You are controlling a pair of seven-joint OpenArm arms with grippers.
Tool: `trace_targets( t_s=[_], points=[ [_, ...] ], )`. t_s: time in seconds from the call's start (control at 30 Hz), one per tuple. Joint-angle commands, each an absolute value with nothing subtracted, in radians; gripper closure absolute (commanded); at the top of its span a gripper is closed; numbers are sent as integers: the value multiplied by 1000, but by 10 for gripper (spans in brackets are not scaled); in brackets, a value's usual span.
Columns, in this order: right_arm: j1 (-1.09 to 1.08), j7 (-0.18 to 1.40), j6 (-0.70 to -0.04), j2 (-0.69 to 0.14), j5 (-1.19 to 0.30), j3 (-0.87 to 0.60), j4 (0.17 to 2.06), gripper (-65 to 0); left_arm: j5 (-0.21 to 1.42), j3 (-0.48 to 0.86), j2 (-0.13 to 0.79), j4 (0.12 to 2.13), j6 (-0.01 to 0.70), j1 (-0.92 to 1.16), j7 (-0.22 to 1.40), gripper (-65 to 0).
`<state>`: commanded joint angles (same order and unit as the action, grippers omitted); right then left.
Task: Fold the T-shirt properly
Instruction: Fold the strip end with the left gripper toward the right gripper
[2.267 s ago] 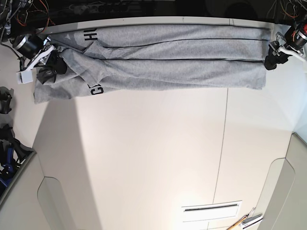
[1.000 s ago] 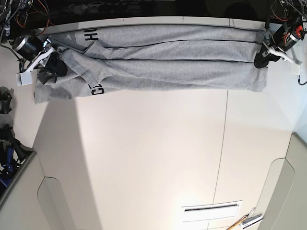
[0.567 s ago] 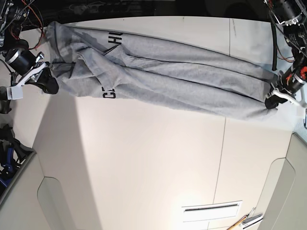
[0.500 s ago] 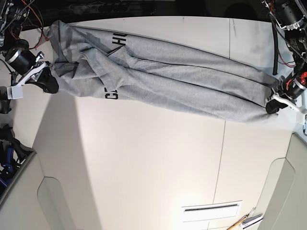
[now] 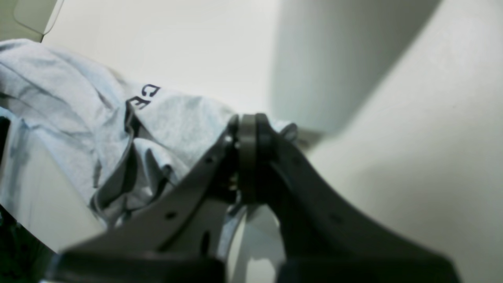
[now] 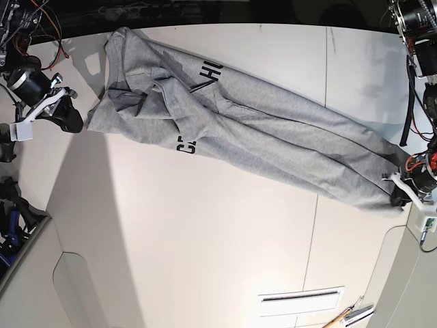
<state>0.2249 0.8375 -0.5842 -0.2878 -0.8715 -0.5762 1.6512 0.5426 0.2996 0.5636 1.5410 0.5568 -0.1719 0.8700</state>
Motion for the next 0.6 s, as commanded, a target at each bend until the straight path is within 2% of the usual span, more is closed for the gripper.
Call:
trace_targets(
  t_s=[0.17,0.3,0.47,0.6],
  points=[
    [225,838,-584,-288,-871,-576,1651,0,541,137,556,1778,464,-67,876,0],
    [225,838,-584,-288,-867,-577,1651,0,511,10,525,1923,456,18,871,0],
    [225,838,-584,-288,-863,-577,1651,0,493,-82,397,1932,457,36,861,0],
    [225,838,-584,-288,-860,-577,1651,0,473,-93,310,1873,460,36,857,0]
  ],
)
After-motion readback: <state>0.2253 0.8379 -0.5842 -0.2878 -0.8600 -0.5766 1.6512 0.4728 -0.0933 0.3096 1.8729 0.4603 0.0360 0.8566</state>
